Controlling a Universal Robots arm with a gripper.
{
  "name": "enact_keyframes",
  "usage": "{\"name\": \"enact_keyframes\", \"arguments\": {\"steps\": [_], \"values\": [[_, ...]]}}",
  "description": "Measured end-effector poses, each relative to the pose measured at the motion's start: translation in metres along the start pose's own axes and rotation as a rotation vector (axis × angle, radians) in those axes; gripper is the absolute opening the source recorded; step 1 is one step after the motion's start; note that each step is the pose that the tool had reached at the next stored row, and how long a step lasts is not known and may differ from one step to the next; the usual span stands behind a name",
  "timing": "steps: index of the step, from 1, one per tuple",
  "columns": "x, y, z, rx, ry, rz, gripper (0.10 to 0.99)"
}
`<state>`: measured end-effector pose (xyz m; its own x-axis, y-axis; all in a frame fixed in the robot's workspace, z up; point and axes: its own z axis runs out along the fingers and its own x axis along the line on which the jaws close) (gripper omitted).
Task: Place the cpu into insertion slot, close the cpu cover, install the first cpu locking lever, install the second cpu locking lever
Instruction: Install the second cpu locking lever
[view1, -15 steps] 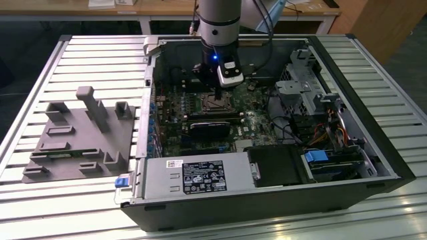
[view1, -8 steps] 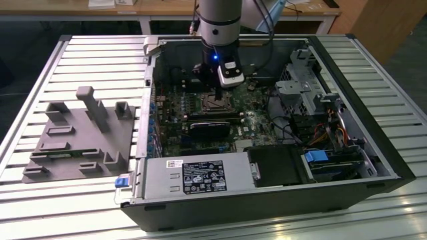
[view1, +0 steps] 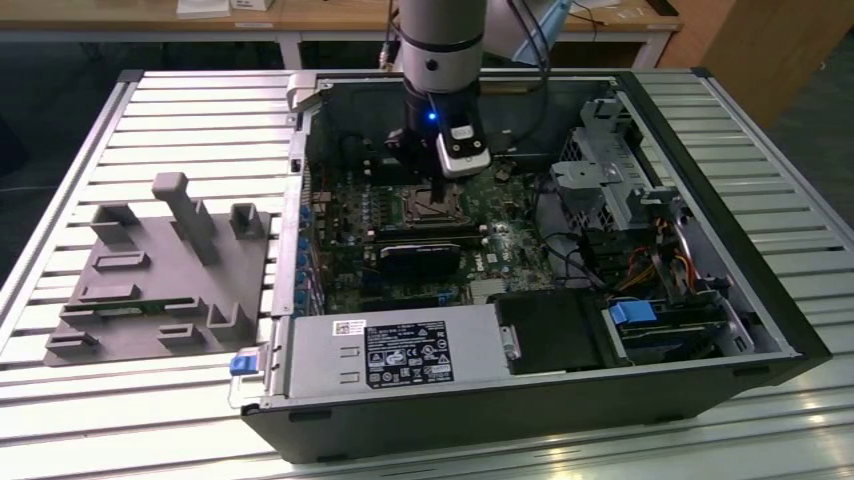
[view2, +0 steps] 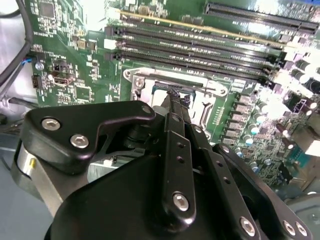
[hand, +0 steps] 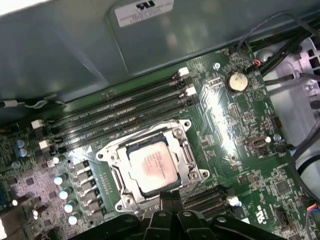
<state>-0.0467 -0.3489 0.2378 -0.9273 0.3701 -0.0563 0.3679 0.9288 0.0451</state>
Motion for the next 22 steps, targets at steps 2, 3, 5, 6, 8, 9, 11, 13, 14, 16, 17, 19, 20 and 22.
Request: {"name": "enact_keyframes", "arguments": {"steps": [2, 3, 5, 6, 8, 9, 11, 13, 14, 16, 17, 19, 20, 22], "values": [[-0.0012, -0.0025, 0.0, 0.0, 0.0, 0.0, 0.102], [-0.0018, -0.0039, -0.0001, 0.0, 0.0, 0.0, 0.102], [-0.0031, -0.0067, -0.0002, 0.0, 0.0, 0.0, 0.102], [-0.0037, -0.0082, -0.0002, 0.0, 0.0, 0.0, 0.102], [-0.0049, -0.0113, -0.0002, 0.0, 0.0, 0.0, 0.102], [-0.0055, -0.0128, -0.0003, 0.0, 0.0, 0.0, 0.102], [-0.0066, -0.0155, -0.0003, 0.0, 0.0001, -0.001, 0.102], [-0.007, -0.0165, -0.0002, -0.001, 0.0006, -0.014, 0.102], [-0.0069, -0.0165, 0.0, -0.002, 0.0011, -0.027, 0.102], [-0.007, -0.0166, 0.0005, -0.003, 0.0025, -0.056, 0.102], [-0.0069, -0.0166, 0.0006, -0.004, 0.0032, -0.069, 0.102], [-0.0069, -0.0166, 0.0009, -0.005, 0.0042, -0.095, 0.102], [-0.0069, -0.0167, 0.0012, -0.006, 0.0046, -0.104, 0.102], [-0.0069, -0.0177, 0.002, -0.006, 0.0054, -0.118, 0.102]]}}
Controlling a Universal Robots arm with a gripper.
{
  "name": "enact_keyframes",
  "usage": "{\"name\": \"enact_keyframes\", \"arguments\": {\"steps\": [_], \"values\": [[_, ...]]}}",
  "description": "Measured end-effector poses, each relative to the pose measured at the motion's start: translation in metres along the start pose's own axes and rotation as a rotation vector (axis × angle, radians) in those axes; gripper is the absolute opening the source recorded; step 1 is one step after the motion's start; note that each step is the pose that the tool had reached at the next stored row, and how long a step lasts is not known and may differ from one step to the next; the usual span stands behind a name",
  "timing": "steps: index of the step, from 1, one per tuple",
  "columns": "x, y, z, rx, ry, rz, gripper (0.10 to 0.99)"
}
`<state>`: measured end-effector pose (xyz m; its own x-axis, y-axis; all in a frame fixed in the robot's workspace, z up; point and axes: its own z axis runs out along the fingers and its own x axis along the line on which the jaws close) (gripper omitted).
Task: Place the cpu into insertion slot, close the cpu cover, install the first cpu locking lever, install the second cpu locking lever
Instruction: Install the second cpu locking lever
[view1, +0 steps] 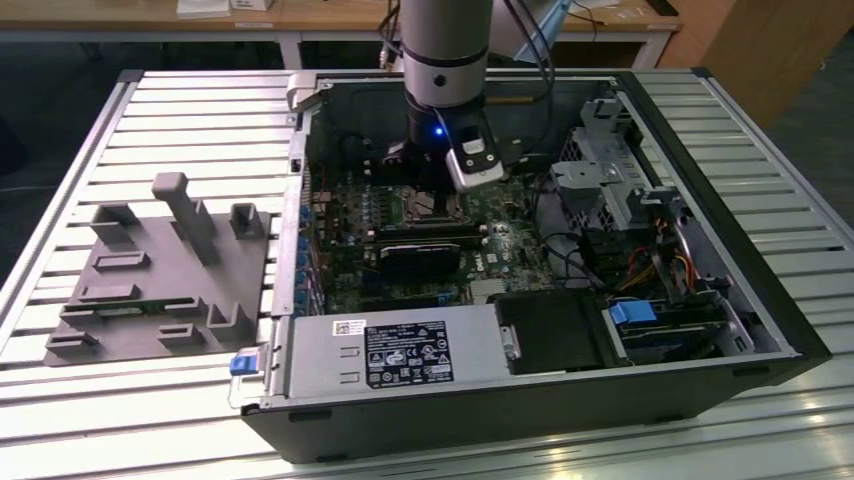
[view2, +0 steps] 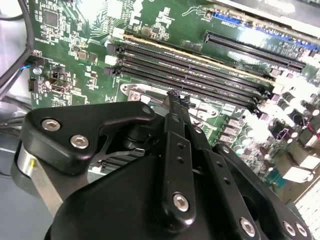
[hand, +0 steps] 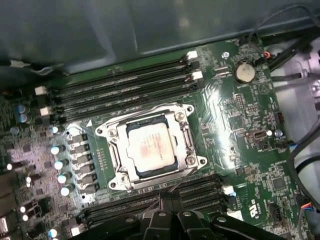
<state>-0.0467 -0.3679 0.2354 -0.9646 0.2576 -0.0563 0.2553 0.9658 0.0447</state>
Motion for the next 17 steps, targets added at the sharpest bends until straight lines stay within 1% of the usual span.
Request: {"name": "enact_keyframes", "arguments": {"steps": [4, 6, 7, 12, 13, 16, 17], "values": [[0.0016, -0.0053, 0.0023, -0.001, 0.0007, -0.016, 0.102], [0.0049, -0.0081, 0.0037, -0.003, 0.0014, -0.023, 0.102], [0.0066, -0.0091, 0.0045, -0.006, 0.0021, -0.025, 0.102], [0.0119, -0.0126, 0.0084, -0.026, 0.0079, -0.038, 0.102], [0.0126, -0.0132, 0.0091, -0.032, 0.0094, -0.041, 0.102], [0.0142, -0.0145, 0.0108, -0.054, 0.0151, -0.047, 0.102], [0.0143, -0.0152, 0.0113, -0.059, 0.0163, -0.048, 0.102]]}}
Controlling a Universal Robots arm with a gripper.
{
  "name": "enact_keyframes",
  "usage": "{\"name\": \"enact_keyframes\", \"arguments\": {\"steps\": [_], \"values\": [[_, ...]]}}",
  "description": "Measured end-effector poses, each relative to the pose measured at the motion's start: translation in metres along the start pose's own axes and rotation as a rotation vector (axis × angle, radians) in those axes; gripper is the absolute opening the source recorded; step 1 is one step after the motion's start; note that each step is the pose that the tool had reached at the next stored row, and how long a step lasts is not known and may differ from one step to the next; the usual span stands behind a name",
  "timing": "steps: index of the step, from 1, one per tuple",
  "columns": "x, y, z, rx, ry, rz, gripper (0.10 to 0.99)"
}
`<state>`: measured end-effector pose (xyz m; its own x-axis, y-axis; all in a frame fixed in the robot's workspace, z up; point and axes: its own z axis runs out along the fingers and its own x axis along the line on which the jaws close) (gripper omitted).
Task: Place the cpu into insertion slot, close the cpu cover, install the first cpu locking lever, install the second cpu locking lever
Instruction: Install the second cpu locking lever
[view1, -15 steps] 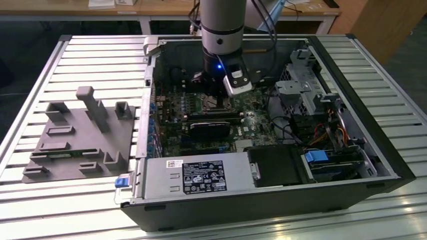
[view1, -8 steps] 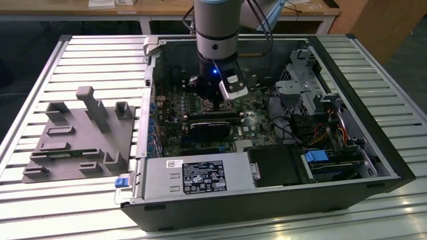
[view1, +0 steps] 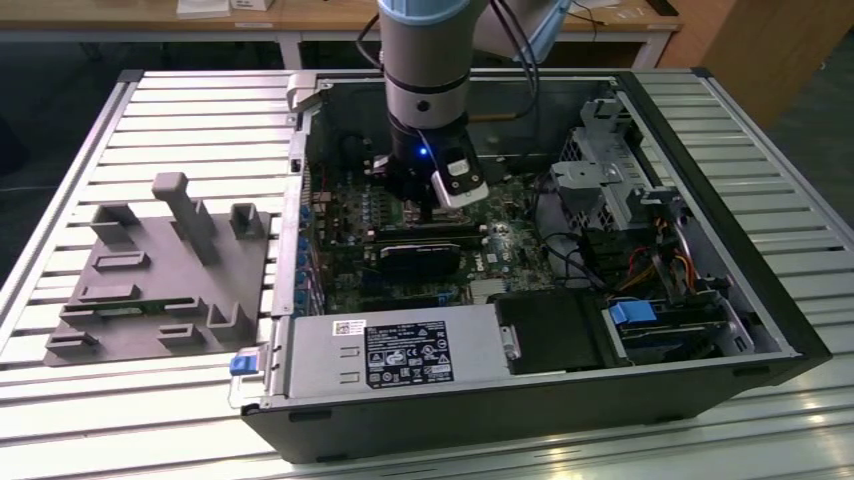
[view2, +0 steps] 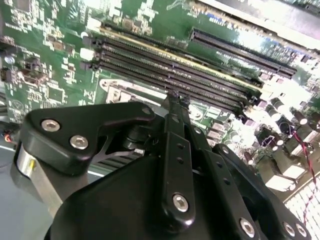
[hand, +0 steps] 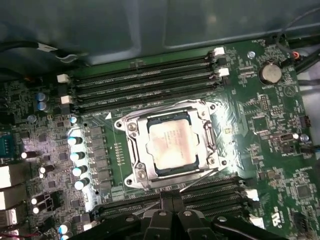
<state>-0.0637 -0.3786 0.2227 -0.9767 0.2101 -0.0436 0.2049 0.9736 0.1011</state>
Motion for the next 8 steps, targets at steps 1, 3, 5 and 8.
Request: {"name": "enact_keyframes", "arguments": {"steps": [1, 3, 5, 8], "values": [[-0.0001, -0.0011, 0.0007, -0.002, 0.0007, -0.001, 0.102], [-0.0006, -0.0035, 0.0024, -0.007, 0.0024, -0.002, 0.102], [-0.0008, -0.0054, 0.0039, -0.016, 0.0051, -0.002, 0.102], [-0.0005, -0.0076, 0.0053, -0.036, 0.0097, -0.002, 0.102]]}}
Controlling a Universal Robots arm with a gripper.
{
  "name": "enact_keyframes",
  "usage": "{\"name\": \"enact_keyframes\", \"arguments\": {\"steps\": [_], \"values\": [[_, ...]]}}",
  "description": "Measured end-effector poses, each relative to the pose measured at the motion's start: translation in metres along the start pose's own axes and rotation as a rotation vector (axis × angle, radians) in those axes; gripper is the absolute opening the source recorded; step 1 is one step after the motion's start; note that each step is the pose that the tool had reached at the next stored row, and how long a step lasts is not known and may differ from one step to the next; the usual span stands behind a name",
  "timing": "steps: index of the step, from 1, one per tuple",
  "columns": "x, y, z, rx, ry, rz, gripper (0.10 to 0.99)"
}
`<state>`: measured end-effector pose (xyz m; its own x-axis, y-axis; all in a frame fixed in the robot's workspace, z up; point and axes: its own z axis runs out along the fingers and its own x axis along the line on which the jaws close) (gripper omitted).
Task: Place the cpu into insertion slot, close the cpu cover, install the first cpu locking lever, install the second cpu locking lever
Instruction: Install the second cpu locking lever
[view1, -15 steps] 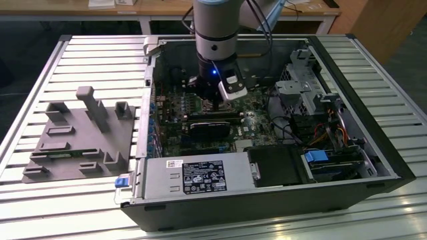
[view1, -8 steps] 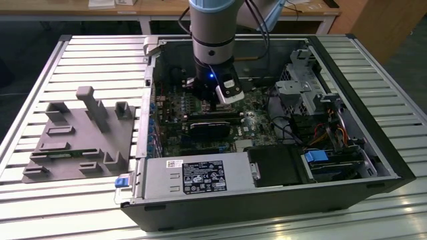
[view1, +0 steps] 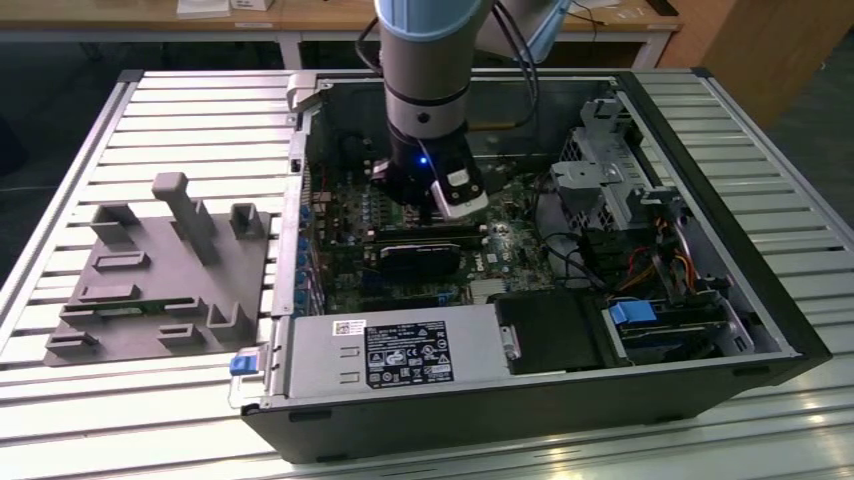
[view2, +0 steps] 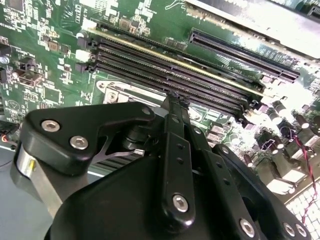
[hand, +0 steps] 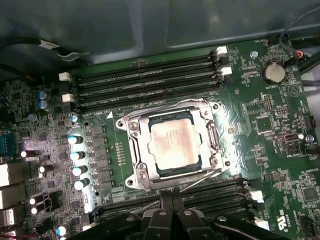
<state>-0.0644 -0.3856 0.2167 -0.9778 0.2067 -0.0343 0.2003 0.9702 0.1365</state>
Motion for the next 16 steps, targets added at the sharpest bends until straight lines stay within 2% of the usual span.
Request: {"name": "enact_keyframes", "arguments": {"steps": [9, 16], "values": [[0.0009, -0.0108, 0.002, -0.069, 0.0147, 0.003, 0.102], [0.0022, -0.0233, 0.0023, -0.114, 0.0238, 0.006, 0.102]]}}
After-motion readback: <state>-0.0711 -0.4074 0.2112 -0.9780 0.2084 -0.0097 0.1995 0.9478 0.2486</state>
